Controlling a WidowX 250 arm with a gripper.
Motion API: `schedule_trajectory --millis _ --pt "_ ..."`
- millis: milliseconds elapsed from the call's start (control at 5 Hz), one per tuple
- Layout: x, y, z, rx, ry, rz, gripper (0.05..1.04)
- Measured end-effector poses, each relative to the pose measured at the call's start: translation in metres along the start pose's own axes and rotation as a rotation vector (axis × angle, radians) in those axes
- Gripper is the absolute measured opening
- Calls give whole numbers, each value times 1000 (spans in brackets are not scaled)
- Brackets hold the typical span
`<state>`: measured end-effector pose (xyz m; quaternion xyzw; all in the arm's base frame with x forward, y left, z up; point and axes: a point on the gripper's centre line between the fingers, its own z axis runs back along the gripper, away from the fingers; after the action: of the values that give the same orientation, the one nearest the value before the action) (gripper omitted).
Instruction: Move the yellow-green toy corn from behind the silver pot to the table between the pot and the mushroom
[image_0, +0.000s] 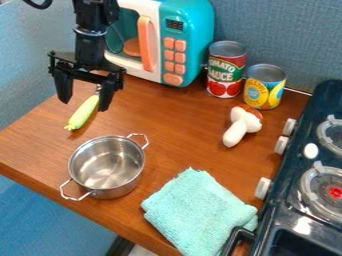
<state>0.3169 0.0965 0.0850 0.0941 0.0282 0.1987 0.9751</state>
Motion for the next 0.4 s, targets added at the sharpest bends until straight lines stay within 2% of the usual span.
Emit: schedule_trajectory --millis 200,400 --pt "-3 -2 -13 7 40 -9 1001" --pt "2 -2 -15 -8 44 -80 1001"
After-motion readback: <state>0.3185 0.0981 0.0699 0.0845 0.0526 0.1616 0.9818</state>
